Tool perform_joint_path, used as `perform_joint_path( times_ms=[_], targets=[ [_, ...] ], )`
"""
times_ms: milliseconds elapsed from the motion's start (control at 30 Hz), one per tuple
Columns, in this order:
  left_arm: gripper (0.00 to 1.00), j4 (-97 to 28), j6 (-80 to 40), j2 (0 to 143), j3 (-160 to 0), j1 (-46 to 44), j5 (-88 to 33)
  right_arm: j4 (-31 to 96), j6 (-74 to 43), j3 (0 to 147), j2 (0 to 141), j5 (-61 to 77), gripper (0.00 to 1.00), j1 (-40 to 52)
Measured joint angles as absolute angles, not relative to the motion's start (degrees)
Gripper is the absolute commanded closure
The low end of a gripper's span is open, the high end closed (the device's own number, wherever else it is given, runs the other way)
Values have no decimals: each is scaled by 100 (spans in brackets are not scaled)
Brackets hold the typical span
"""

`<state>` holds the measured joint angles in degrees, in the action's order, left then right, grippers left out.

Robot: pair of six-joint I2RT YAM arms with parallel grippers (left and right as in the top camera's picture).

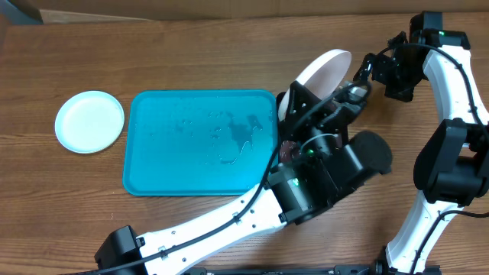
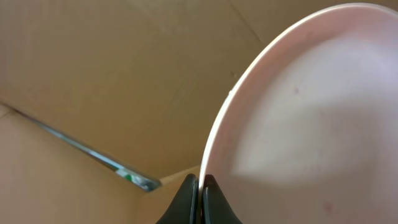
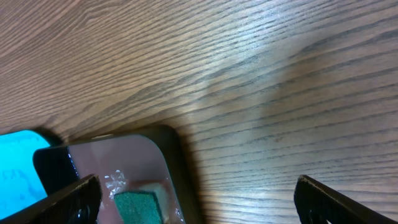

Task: Clean dirty plates on tray and stack at the side
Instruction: 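Carry the white plate left toward the plate stack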

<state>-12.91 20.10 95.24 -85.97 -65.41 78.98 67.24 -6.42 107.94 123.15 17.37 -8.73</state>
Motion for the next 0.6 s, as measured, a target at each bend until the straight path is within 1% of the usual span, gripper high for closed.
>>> perform_joint_path(
  times_ms=[133,267,400,600],
  targets=[
    [96,-552,2853,9509,-8595,-6709,8082,6726,-642,10794,12315,1739,0,-875],
    [96,-117,3413,9504,-8597,-6755,8147,6724,-642,10794,12315,1737,0,-875],
    [96,-19,3726,9504,-8597,-6753,8189,6729,-644,10794,12315,1737,0,-875],
    [96,-14,3879,9504,-8597,-6753,8204,6729,-642,10794,12315,1739,0,-875]
  ],
)
